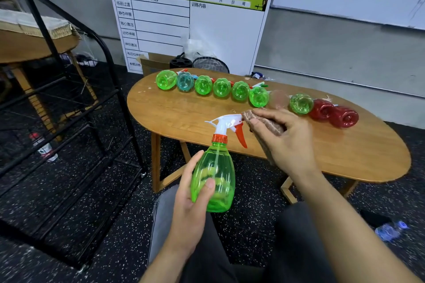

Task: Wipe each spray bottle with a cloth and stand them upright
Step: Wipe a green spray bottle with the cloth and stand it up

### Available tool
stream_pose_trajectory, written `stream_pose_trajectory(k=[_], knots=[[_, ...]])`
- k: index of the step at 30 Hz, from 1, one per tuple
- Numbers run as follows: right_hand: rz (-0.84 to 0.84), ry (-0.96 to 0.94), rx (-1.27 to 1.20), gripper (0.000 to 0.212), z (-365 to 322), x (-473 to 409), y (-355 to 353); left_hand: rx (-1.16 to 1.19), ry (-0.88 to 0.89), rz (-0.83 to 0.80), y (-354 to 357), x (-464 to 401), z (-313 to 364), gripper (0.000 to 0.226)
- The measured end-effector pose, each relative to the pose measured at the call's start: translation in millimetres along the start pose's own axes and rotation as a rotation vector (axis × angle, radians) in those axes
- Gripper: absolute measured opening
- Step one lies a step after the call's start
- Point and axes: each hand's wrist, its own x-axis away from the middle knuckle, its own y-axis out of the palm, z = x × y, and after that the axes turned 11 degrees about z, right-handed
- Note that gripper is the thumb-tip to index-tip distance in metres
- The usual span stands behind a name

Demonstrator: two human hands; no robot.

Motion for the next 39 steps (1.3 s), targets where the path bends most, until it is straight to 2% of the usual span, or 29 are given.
stream_pose_trajectory(k=[5,9,14,16,19,21,23,25,28,32,35,37,39], knots=[[0.026,-0.013,0.065,0.027,5,-3,10,-0.005,-0.013,-0.014,0,0,-1,0.058],[0.043,-0.016,0.012,0.025,6,0,11,-0.003,-0.005,-0.018,1,0,0,0.058],[0.078,-0.018,0.126,0.027,5,-1,7,-0.001,-0.015,-0.004,1,0,-5,0.058],[-0.045,0.026,0.03,0.03,-10,8,3,-0.004,-0.038,0.017,0,-1,-7,0.057],[-0.404,0.03,-0.139,0.023,-25,38,2,0.015,-0.09,0.036,0,-2,-10,0.057],[-0.492,0.038,-0.174,0.021,-23,54,2,0.032,-0.107,0.012,1,-3,-7,0.062],[-0.42,0.058,-0.19,0.022,-17,55,1,0.024,-0.082,-0.024,2,-3,-5,0.073],[-0.338,0.104,-0.206,0.022,-11,53,-2,0.01,-0.058,-0.063,1,-2,-6,0.094],[-0.261,0.265,-0.284,0.02,-3,51,-4,-0.054,-0.022,-0.151,1,0,-12,0.111],[-0.176,0.44,-0.338,0.017,8,54,-2,-0.202,0.071,-0.203,1,2,-25,0.115],[-0.162,0.544,-0.361,0.017,11,60,-3,-0.305,0.15,-0.178,3,2,-28,0.111],[-0.14,0.533,-0.349,0.018,8,66,-3,-0.391,0.213,-0.123,3,0,-28,0.103],[-0.069,0.406,-0.314,0.02,2,74,-6,-0.467,0.262,-0.052,3,-4,-27,0.099]])
